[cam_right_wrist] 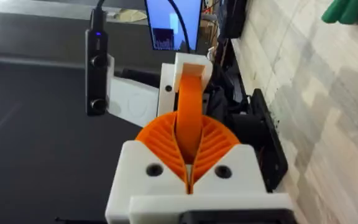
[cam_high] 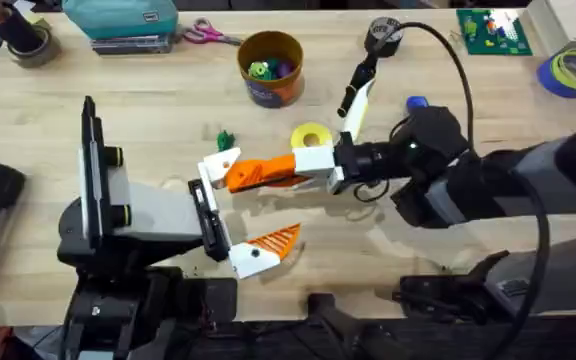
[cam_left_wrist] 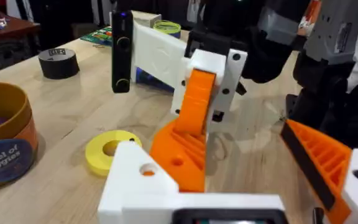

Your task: Pick up the gripper from the table and insert it into the empty holder that is missing its gripper. Then pick up a screw, insert it into the mounting hole, and use the screwdriver to tighten it. Finally, clean up the table by picking up the vegetable and placing it into the bucket.

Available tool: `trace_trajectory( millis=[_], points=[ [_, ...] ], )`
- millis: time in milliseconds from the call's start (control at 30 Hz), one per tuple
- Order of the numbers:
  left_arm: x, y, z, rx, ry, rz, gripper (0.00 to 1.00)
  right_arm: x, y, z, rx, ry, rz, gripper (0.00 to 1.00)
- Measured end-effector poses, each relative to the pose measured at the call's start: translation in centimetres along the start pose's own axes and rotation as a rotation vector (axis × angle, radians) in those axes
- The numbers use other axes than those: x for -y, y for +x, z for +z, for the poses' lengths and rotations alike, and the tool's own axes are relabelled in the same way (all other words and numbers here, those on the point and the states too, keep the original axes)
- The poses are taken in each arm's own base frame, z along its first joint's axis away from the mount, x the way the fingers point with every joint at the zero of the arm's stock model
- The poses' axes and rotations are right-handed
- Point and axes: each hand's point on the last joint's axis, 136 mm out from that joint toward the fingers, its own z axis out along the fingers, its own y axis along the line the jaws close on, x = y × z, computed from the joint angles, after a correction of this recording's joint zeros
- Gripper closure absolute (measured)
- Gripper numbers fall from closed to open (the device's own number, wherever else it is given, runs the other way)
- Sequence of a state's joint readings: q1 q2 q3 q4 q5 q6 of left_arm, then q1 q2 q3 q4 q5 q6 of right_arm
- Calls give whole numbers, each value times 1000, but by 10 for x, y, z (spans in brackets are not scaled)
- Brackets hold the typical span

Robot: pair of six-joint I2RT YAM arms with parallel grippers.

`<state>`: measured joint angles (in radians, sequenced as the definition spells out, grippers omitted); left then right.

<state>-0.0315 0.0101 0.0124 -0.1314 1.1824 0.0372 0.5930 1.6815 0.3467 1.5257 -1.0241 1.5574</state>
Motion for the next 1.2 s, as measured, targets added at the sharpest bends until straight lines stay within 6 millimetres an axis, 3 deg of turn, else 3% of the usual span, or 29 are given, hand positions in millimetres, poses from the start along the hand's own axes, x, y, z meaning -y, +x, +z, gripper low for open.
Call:
trace_trajectory(
  millis=[1200],
  points=[
    [-1, 0, 0, 0, -5, 0, 15, 3, -15, 19, -10, -7, 12, 993]
  ],
)
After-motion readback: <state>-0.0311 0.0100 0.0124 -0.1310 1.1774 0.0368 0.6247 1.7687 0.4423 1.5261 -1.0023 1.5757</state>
